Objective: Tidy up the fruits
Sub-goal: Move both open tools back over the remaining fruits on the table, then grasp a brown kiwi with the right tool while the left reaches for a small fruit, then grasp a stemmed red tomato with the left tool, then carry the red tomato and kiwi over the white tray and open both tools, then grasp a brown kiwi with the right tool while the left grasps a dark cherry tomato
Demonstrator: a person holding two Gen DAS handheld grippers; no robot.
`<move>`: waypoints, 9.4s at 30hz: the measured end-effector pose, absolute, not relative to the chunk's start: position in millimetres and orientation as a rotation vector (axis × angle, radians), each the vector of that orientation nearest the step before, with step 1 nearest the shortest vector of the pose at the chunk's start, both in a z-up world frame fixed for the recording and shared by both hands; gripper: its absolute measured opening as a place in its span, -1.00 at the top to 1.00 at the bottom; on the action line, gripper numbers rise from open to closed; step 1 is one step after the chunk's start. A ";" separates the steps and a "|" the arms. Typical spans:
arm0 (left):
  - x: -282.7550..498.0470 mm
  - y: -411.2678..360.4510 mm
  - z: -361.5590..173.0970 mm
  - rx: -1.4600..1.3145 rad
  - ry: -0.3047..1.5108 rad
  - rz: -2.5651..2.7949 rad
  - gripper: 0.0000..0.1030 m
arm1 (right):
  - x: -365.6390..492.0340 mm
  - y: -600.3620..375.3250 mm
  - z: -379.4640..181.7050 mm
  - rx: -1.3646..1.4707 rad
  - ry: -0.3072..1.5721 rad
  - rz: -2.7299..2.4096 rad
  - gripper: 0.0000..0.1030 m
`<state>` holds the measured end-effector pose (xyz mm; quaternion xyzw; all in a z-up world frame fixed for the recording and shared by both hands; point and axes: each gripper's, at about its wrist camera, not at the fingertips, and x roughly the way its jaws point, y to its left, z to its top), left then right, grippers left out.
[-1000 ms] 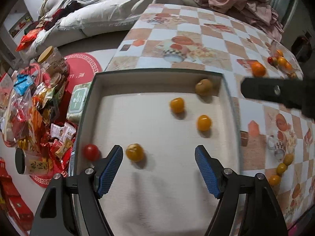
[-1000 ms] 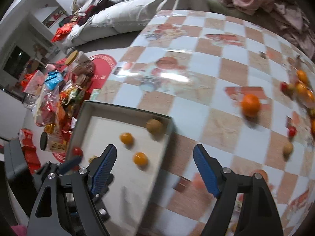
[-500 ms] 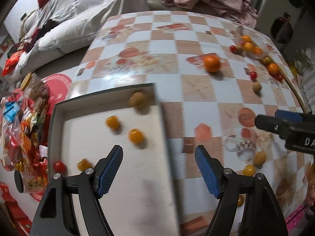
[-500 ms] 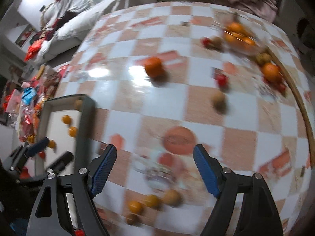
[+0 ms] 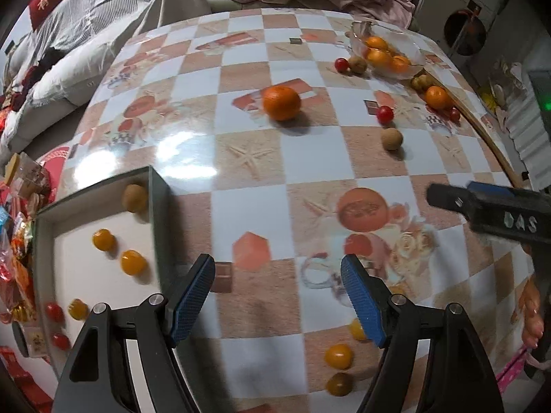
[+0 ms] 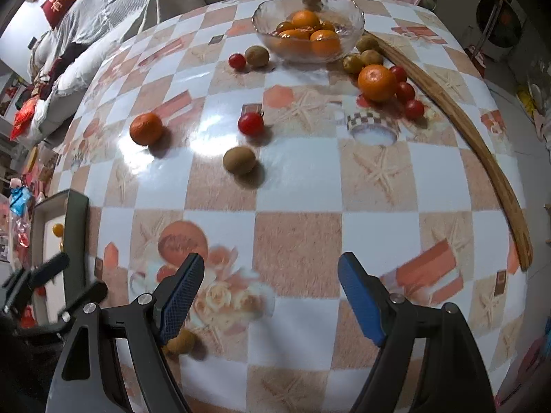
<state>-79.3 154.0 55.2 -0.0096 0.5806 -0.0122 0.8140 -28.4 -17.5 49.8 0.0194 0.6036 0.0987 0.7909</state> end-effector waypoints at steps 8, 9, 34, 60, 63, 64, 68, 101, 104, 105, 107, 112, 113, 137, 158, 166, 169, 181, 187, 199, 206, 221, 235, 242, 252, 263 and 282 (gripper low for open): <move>-104.1 132.8 47.9 -0.010 1.265 -0.104 -0.49 | -9.1 -11.1 41.3 0.008 1.297 0.271 -0.61; -108.4 128.2 46.9 0.001 1.267 -0.120 -0.49 | -9.3 -11.7 40.4 0.010 1.299 0.276 -0.61; -94.0 58.0 20.5 0.143 1.263 -0.195 0.15 | 34.9 17.2 28.3 -0.101 1.239 0.365 -0.02; -81.4 97.0 20.5 -0.114 1.309 -0.248 0.55 | -12.7 -20.5 43.9 0.019 1.284 0.297 0.44; -89.1 87.8 19.7 -0.062 1.300 -0.235 0.55 | -18.5 -21.8 44.4 0.022 1.293 0.294 0.44; -89.8 86.9 19.5 -0.042 1.295 -0.237 0.55 | -19.9 -22.3 45.0 0.024 1.294 0.293 0.44; -97.3 76.8 19.7 0.056 1.281 -0.227 0.55 | -25.0 -24.4 46.6 0.038 1.296 0.287 0.44; -117.0 99.9 28.0 -0.030 1.307 -0.311 0.71 | -58.6 -23.5 64.6 0.093 1.288 0.274 0.44; -112.5 101.1 28.9 -0.020 1.324 -0.321 0.20 | -61.0 -28.9 65.0 0.105 1.287 0.266 0.44; -109.1 101.5 31.4 -0.021 1.312 -0.312 -0.39 | -61.6 -31.7 64.4 0.111 1.287 0.258 0.44; -101.4 104.0 47.7 -0.033 1.222 -0.283 -0.48 | -61.7 -36.9 64.2 0.123 1.287 0.246 0.44; -50.1 86.8 58.2 0.014 1.186 -0.245 -0.48 | -60.5 -55.6 64.2 0.149 1.280 0.216 0.44; -37.3 82.3 57.0 0.026 1.179 -0.230 -0.48 | -59.8 -59.8 63.2 0.154 1.281 0.209 0.44; 66.3 32.9 17.2 0.089 1.163 -0.206 0.57 | -46.6 -108.7 44.3 0.258 1.299 0.153 0.44; -47.7 155.2 78.6 -0.129 1.125 -0.120 0.57 | -59.2 2.1 70.5 0.118 1.276 0.327 0.44; -111.0 243.7 89.0 -0.182 1.117 0.044 0.57 | -68.6 93.7 76.2 0.023 1.281 0.477 0.44; -133.9 274.1 87.4 -0.194 1.122 0.107 0.57 | -73.0 130.9 76.5 -0.010 1.285 0.536 0.44; -196.7 353.7 48.6 -0.258 1.206 0.301 0.57 | -107.8 249.9 49.1 -0.176 1.340 0.700 0.44; -208.4 362.3 32.7 -0.272 1.242 0.327 0.57 | -115.5 271.2 29.5 -0.295 1.347 0.685 0.44; -210.2 358.8 25.0 -0.253 1.276 0.331 0.55 | -117.2 281.0 21.8 -0.366 1.339 0.672 0.38; -215.5 360.8 35.0 -0.230 1.229 0.350 -0.55 | -117.5 277.9 29.4 -0.326 1.337 0.688 -0.20; -182.3 307.4 65.2 -0.131 1.213 0.205 -0.55 | -98.6 172.6 76.1 -0.090 1.284 0.521 -0.54; -161.1 207.0 75.2 -0.012 1.213 -0.051 -0.55 | -124.4 31.7 62.6 -0.028 1.332 0.261 -0.54; -178.7 164.1 60.8 0.042 1.254 -0.162 -0.55 | -139.9 16.0 49.6 -0.035 1.364 0.292 -0.51; -188.9 143.9 37.1 0.041 1.295 -0.182 -0.55 | -128.4 26.5 32.6 0.009 1.411 0.436 -0.04; -177.7 133.8 26.1 0.047 1.298 -0.166 -0.55 | -119.8 39.0 21.0 -0.026 1.452 0.492 0.47; -161.5 127.2 18.4 0.030 1.328 -0.201 0.58 | -112.5 6.6 21.1 0.051 1.454 0.415 0.47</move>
